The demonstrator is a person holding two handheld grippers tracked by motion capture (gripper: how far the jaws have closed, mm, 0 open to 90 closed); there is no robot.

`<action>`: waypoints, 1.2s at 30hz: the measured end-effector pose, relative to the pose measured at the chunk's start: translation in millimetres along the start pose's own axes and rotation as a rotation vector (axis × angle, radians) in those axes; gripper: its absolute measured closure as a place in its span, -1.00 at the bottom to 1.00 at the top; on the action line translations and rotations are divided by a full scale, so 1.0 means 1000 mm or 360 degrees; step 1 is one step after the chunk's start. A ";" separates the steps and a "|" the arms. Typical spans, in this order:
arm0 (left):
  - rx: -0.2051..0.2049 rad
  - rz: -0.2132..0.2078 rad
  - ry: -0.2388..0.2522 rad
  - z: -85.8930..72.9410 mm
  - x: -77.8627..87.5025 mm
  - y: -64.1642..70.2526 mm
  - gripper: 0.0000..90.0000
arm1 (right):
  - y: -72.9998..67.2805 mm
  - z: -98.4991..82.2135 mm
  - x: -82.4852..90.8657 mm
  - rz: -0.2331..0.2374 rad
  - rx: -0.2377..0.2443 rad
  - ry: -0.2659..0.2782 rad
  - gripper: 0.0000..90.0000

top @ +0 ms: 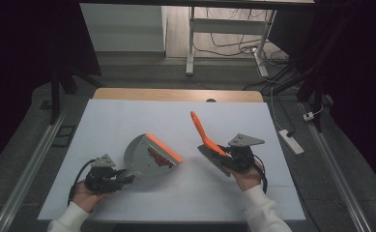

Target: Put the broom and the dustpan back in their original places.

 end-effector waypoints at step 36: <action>0.0312 0.0253 0.0081 -0.014 0.009 -0.014 0.37 | 0.010 -0.035 0.038 -0.0002 -0.0062 -0.0036 0.56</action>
Point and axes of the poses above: each handheld gripper's, and its own axes: x roughly backward along the jaws, z roughly out of its top, y roughly to its right, the point moved 8 cm from there along -x, roughly forward along the jaws, and after that the axes turned 1 degree about -x, right-handed, at the moved point
